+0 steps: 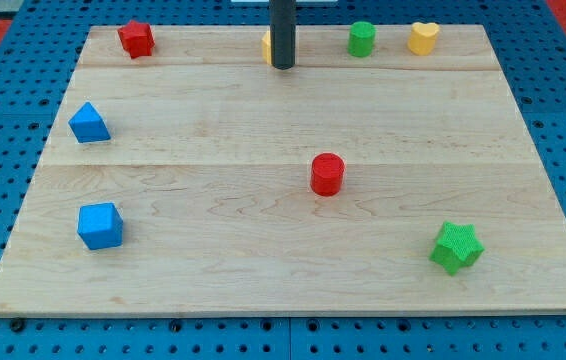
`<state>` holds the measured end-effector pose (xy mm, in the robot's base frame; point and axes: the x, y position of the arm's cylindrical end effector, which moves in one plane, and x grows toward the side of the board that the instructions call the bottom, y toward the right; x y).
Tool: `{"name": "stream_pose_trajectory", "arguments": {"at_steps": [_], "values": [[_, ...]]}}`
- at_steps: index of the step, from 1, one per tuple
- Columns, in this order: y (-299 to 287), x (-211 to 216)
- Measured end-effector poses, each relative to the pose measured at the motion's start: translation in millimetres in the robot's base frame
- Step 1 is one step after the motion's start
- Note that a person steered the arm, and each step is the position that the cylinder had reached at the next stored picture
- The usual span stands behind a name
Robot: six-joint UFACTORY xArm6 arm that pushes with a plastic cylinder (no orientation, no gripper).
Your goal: Push the green star towards the center right
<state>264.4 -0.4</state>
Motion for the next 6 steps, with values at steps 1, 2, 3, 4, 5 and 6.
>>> {"name": "stream_pose_trajectory", "arguments": {"at_steps": [1, 2, 3, 4, 5, 6], "values": [[-0.1, -24.9], [11.3, 39.8], [72.3, 118.2], [120.0, 181.7], [124.1, 204.1], [124.1, 254.7]]}}
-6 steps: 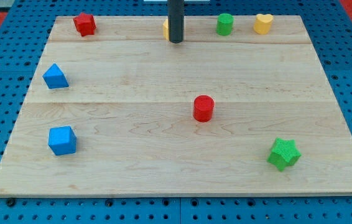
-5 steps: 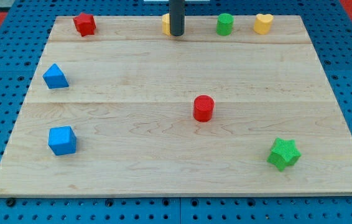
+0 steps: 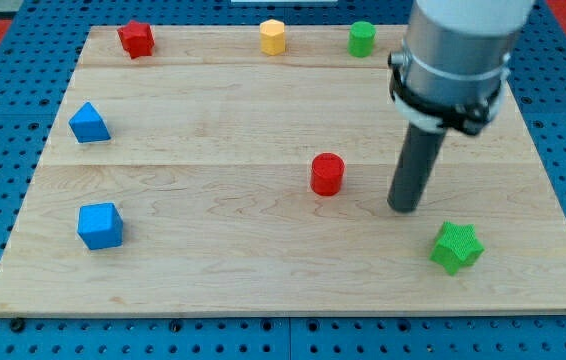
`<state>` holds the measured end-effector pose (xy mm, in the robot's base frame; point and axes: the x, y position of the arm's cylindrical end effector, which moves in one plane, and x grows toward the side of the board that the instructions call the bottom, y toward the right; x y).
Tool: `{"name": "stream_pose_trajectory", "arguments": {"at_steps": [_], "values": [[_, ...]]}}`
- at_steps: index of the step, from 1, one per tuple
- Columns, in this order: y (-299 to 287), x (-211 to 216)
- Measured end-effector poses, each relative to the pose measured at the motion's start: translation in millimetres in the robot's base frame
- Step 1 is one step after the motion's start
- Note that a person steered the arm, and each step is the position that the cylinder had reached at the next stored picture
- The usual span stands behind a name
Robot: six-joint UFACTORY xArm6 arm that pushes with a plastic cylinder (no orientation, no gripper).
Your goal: Push the green star towards the center right
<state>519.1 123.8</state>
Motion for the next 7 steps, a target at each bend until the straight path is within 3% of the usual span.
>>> {"name": "stream_pose_trajectory", "arguments": {"at_steps": [7], "values": [[-2.3, 15.4]]}}
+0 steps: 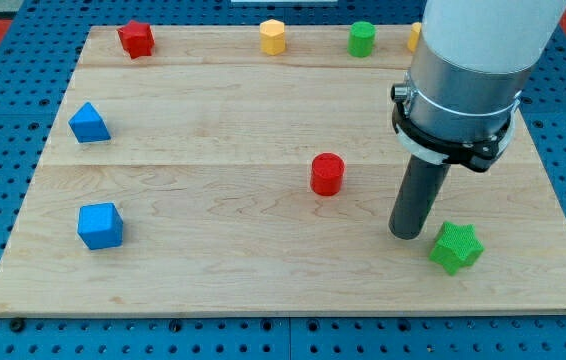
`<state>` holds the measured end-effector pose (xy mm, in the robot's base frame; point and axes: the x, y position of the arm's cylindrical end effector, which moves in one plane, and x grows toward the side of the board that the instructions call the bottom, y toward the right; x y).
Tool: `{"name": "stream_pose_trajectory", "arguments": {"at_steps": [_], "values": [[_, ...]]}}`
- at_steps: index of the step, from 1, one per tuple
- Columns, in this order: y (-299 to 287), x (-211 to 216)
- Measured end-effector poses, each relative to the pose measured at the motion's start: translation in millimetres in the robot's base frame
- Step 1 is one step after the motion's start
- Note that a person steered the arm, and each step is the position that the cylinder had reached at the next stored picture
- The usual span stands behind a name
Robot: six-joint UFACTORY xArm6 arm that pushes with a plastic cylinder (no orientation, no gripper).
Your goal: Push the green star towards the center right
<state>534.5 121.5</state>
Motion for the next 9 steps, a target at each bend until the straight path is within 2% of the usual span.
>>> {"name": "stream_pose_trajectory", "arguments": {"at_steps": [7, 9], "values": [[0.0, -11.8], [8.6, 31.5]]}}
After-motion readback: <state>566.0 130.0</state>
